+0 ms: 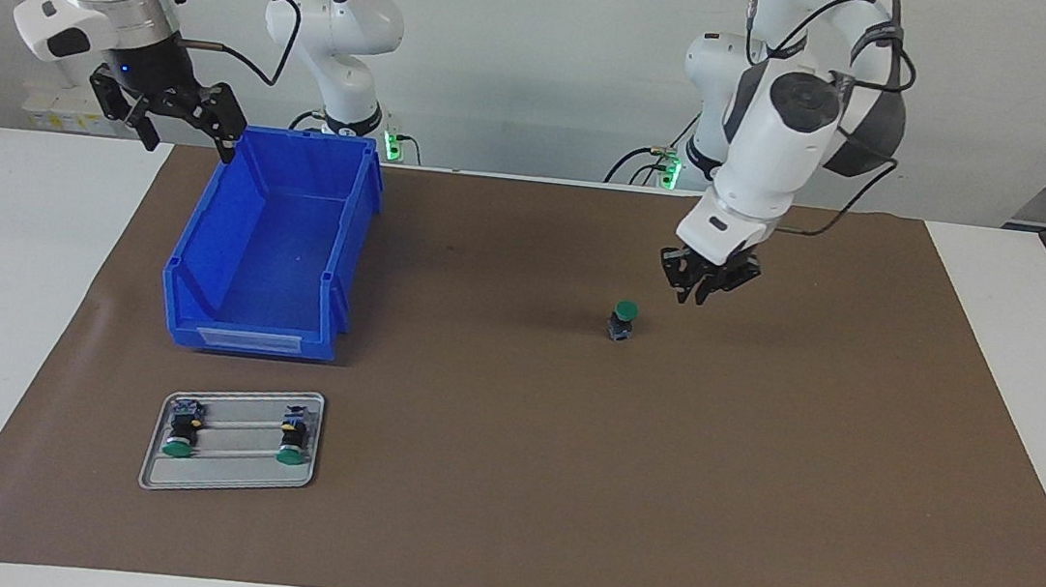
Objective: Place and press button with both arms
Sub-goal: 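Raise and withdraw the left gripper while the right gripper moves out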
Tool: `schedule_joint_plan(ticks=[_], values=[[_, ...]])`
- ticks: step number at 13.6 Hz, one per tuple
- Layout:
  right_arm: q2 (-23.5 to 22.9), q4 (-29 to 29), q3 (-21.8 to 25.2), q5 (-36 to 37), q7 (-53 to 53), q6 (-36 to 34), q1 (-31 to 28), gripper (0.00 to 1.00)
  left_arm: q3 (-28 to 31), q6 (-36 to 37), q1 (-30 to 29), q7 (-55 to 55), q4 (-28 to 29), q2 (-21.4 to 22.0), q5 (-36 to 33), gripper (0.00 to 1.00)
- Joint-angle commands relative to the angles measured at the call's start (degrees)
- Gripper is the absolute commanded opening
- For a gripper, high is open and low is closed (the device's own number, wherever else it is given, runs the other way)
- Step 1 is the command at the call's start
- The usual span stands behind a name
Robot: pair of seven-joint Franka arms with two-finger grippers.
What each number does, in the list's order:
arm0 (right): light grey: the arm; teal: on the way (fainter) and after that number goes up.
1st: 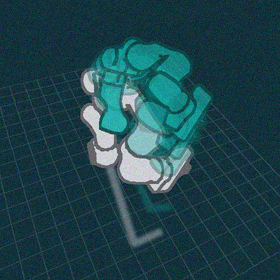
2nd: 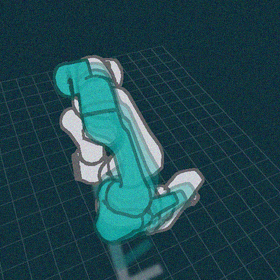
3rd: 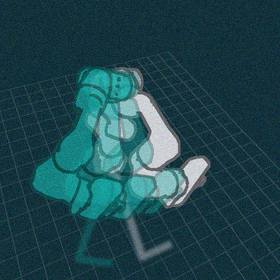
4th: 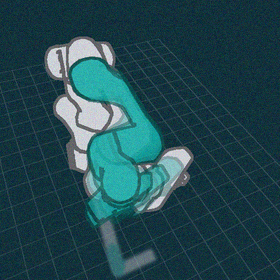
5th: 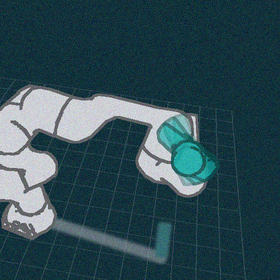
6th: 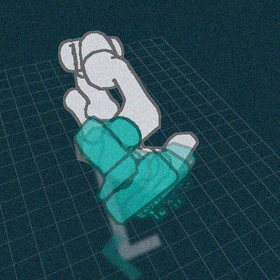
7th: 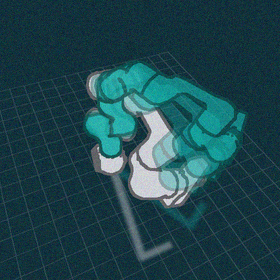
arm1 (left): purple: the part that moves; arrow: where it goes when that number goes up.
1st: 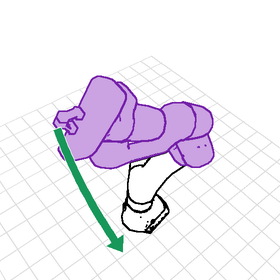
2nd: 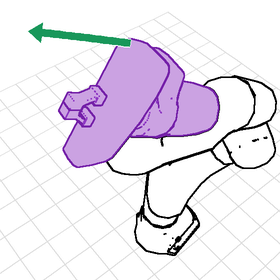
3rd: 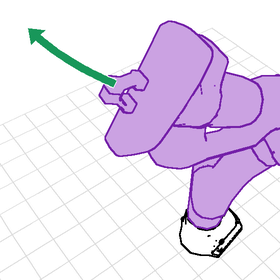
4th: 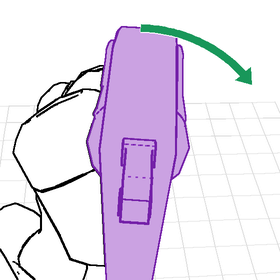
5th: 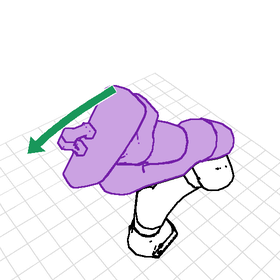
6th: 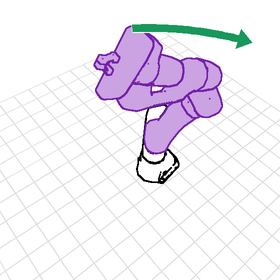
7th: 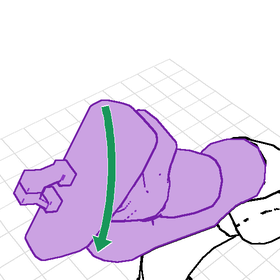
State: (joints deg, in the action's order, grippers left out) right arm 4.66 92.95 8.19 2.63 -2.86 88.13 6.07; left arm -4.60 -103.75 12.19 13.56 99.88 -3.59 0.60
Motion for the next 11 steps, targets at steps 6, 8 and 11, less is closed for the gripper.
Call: schedule_joint_plan(ticks=[6, 8, 11], values=[[0.5, 0.3, -0.3, -1.1, 0.7, 0.5, -0.4, 1.0, -0.1, 21.2, -11.0, -10.7, -14.0, 0.0, -0.3, 0.4], [0.5, 0.2, -0.3, -1.1, 0.7, 0.5, -0.4, 1.0, -0.2, 23.7, -11.0, -10.7, -16.7, -1.2, 1.1, 0.42], [0.5, 0.3, -0.3, -1.1, 1.1, 0.5, -0.4, 1.0, -0.4, 16.8, -11.0, -13.5, -10.3, 1.5, 1.1, 0.85]])
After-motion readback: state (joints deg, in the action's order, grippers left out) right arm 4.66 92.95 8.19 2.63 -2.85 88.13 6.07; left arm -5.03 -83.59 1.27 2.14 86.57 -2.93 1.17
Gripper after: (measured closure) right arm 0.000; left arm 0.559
